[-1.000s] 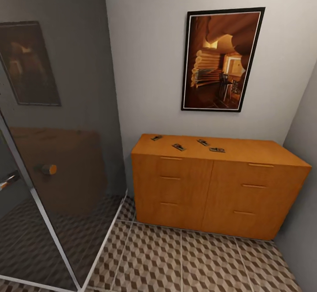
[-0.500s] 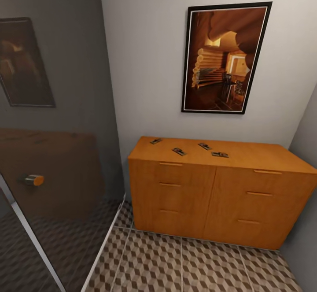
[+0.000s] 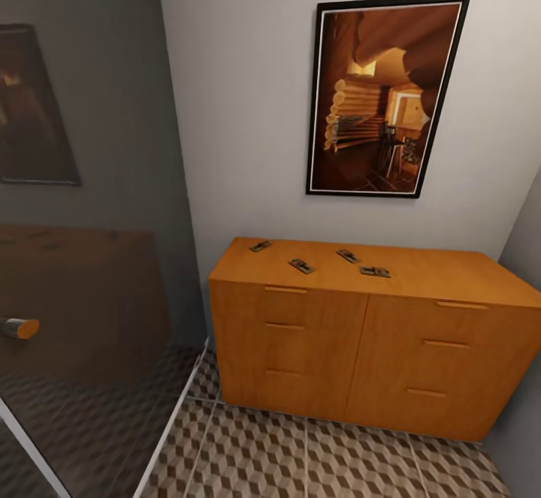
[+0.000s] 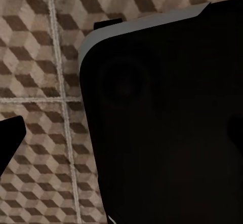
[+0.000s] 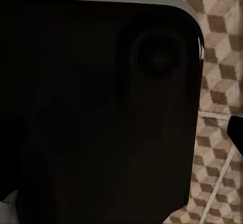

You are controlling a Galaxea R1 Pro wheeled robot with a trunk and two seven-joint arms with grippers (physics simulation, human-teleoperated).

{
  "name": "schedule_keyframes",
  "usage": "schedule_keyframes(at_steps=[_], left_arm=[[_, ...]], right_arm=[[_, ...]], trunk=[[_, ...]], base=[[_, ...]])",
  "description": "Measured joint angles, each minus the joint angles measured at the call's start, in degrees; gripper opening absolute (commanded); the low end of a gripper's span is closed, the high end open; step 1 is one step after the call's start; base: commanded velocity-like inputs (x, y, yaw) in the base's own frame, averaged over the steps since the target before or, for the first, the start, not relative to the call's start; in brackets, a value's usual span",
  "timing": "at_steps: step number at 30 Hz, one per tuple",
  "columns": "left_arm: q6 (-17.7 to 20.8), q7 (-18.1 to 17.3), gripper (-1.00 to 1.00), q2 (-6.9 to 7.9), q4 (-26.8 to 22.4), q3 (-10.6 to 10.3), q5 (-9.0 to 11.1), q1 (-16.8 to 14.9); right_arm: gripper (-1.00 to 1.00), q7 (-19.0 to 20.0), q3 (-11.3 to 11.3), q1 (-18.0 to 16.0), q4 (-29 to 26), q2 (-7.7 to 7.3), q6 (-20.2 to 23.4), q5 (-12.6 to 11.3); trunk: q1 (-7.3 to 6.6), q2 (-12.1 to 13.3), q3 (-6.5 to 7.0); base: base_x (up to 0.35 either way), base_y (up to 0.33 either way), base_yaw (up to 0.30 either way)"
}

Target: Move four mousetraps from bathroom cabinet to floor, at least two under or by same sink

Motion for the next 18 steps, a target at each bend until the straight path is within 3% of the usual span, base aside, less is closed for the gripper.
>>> schedule_keyframes(at_steps=[9,18], left_arm=[[0.0,0.0,1.0,0.0,0.0,-0.1,0.0,0.0],[0.0,0.0,1.0,0.0,0.0,-0.1,0.0,0.0]], right_arm=[[1.0,0.0,0.0,0.0,0.0,0.0,0.0,0.0],[1.0,0.0,0.0,0.0,0.0,0.0,0.0,0.0]], trunk=[[0.0,0.0,0.0],[0.0,0.0,0.0]], base=[[0.169,-0.031,0.0],[0.182,-0.12,0.0]])
